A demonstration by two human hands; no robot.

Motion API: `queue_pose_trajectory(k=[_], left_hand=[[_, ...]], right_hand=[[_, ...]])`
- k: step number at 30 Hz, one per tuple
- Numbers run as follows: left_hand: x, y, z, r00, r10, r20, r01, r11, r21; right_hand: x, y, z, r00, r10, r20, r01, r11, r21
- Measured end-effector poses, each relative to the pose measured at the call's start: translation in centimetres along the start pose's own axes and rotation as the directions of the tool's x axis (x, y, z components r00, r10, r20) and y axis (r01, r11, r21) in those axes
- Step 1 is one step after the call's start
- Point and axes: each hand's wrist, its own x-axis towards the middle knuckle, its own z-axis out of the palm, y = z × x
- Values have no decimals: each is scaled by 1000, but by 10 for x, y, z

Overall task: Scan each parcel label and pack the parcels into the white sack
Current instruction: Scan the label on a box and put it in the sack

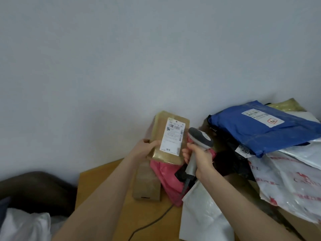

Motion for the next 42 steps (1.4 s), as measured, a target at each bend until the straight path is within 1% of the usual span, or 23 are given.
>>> queue_pose_trajectory(k=[3,5,8,11,17,22,29,36,39,42], left_hand=[[-33,-42,-30,997,-75,-16,70,977,-199],[-54,-66,-49,994,-103,-32,90,955,-283],[-81,-96,-75,993,-104,-62,77,936,-342],[-102,-123,-96,991,-100,-89,61,929,-365],[-128,-166,-121,980,-121,-158,52,921,-385],[-141,-185,-129,972,-123,-199,37,920,-391],[-148,-198,-131,964,-133,-230,34,921,-388],[-156,-200,-138,964,-126,-234,23,916,-399],[-162,-201,-150,967,-121,-226,11,900,-436],[-177,-203,-170,966,-118,-231,-5,882,-471]], right_hand=[[-40,16,10,999,-38,31,42,990,-137],[-69,31,18,995,-57,85,75,972,-223],[-114,58,33,980,-63,190,124,938,-325],[-152,82,49,963,-84,255,182,901,-394],[-203,113,71,945,-79,316,217,877,-430],[-219,129,79,948,-86,305,234,839,-492],[-228,135,84,948,-78,308,232,831,-506],[-236,141,88,934,-86,345,248,854,-458],[-237,145,96,935,-95,343,243,873,-423],[-240,150,108,934,-75,349,228,877,-423]])
